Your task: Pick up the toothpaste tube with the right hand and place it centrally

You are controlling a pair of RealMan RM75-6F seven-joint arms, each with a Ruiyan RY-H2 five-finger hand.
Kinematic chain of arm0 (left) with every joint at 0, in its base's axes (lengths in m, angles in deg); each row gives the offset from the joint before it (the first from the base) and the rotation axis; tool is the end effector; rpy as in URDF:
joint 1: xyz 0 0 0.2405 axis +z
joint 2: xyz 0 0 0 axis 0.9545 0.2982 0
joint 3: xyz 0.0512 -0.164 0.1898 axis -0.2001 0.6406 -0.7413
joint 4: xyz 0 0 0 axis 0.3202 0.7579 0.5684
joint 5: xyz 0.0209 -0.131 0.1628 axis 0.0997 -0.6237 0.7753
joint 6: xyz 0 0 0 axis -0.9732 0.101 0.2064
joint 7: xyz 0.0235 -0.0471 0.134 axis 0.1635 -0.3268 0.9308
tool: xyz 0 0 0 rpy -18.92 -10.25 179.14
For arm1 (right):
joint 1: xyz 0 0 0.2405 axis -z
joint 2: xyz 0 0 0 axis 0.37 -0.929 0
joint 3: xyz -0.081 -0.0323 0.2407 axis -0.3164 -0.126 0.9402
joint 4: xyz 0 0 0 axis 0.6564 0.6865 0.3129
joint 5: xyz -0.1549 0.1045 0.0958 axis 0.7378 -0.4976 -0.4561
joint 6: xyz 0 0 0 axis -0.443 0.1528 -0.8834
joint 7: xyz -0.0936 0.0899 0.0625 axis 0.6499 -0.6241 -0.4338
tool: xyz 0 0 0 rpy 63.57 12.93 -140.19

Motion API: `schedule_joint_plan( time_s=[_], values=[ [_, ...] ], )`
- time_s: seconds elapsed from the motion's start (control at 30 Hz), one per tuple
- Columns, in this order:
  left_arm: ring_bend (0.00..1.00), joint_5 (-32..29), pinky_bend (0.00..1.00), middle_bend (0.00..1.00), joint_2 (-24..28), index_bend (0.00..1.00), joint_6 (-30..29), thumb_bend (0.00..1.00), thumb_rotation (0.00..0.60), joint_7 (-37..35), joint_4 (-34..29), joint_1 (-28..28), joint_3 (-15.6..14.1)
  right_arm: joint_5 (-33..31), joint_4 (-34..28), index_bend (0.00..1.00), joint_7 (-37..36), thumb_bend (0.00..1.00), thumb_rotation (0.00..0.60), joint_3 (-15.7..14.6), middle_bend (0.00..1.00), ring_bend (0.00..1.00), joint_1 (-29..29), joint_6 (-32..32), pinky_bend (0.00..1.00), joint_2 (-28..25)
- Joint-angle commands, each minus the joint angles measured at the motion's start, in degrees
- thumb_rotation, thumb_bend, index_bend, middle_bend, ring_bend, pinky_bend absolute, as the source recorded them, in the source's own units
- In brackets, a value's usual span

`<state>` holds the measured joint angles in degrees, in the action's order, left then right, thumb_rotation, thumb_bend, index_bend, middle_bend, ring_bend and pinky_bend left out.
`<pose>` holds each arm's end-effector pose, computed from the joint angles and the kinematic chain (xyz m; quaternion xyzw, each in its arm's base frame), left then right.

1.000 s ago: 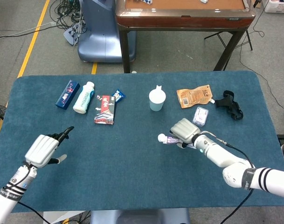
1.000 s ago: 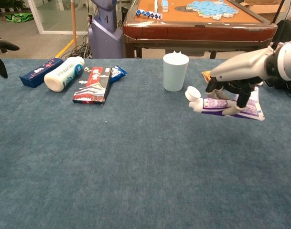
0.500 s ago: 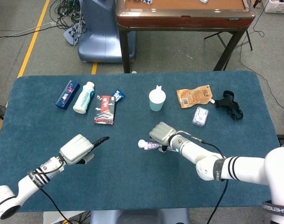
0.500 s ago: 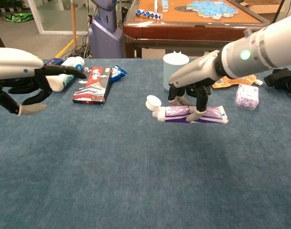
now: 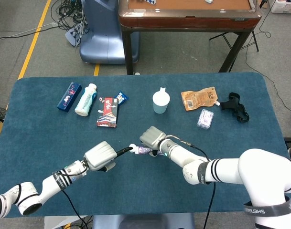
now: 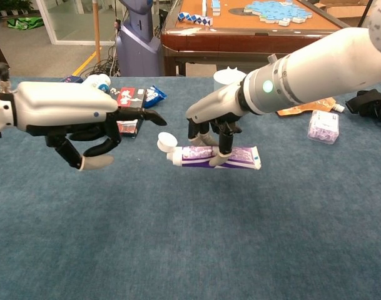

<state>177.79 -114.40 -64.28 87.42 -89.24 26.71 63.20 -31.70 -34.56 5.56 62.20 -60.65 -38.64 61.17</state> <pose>-0.1156 0.3051 0.0218 -0.8744 -0.2378 -0.3480 0.2403 -0.0403 -0.3765 -0.0384 0.9056 -0.2704 0.1456 0.2925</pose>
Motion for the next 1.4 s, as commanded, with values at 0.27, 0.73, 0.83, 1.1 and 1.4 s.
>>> schedule_joint_plan(
  time_s=[0.27,0.73,0.83,1.1,1.4],
  values=[
    [0.83,-3.80,0.86,0.75,-3.20,0.02,1.45,0.43,0.600,1.19,4.02,-1.47,-1.15,2.26,-0.04,0.99,-3.29,0.92,0.600,-0.30,0.88,0.80,0.43,-0.98,0.65,-0.18],
    [0.82,-6.33,0.86,0.75,-2.72,0.02,0.01,0.43,0.600,1.28,4.50,-0.65,-3.02,6.89,0.12,1.00,-7.94,0.92,0.600,1.30,0.89,0.81,3.13,-2.92,0.66,-0.67],
    [0.82,-6.52,0.86,0.75,-3.19,0.02,-0.45,0.43,0.600,1.23,4.53,-0.72,-3.02,7.71,-0.06,1.00,-8.48,0.92,0.600,1.91,0.89,0.81,3.47,-3.45,0.66,-0.53],
    [0.79,-7.91,0.85,0.74,-2.95,0.02,-4.08,0.43,0.600,1.00,4.21,1.25,-3.25,9.15,-0.59,1.00,-10.67,0.92,0.600,2.70,0.89,0.81,5.56,-4.76,0.66,-0.59],
    [0.38,-16.25,0.67,0.37,1.13,0.00,-11.90,0.27,0.516,-17.75,0.85,8.97,-0.26,16.04,-2.39,1.00,-17.52,0.92,0.600,5.34,0.89,0.81,11.43,-6.82,0.67,-1.86]
  ],
)
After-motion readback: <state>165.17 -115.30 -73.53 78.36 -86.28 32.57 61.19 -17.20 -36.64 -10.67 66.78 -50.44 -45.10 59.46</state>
